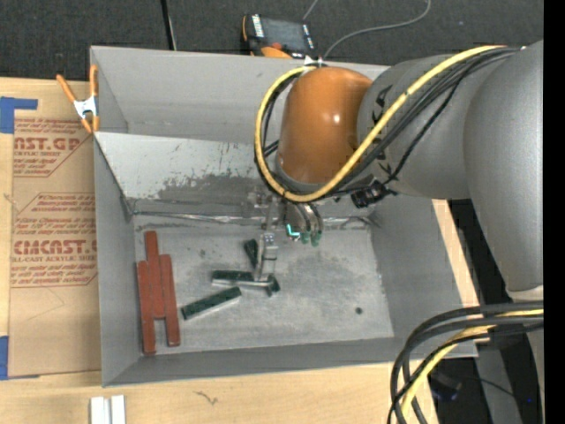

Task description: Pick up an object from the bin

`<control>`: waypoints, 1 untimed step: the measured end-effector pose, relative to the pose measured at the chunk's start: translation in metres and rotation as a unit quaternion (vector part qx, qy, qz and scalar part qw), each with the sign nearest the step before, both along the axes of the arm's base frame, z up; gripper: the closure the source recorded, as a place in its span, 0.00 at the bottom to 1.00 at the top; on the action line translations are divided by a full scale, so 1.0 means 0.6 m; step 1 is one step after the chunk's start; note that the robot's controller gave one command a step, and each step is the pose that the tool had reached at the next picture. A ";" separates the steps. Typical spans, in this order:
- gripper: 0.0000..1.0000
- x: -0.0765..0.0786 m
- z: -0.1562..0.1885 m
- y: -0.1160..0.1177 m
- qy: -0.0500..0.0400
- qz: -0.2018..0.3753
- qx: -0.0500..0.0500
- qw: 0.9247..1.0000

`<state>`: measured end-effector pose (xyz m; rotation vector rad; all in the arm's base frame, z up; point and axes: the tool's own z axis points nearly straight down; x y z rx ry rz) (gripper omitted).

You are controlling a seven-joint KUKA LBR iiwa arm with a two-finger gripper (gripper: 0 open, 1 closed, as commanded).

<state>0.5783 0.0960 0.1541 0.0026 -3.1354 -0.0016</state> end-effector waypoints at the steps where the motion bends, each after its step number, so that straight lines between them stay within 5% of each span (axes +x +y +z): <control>1: 0.00 -0.045 -0.143 0.010 -0.002 0.123 0.000 0.992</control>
Offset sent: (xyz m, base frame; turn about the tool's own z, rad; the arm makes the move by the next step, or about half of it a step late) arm -0.0256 0.0052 -0.0841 -0.2458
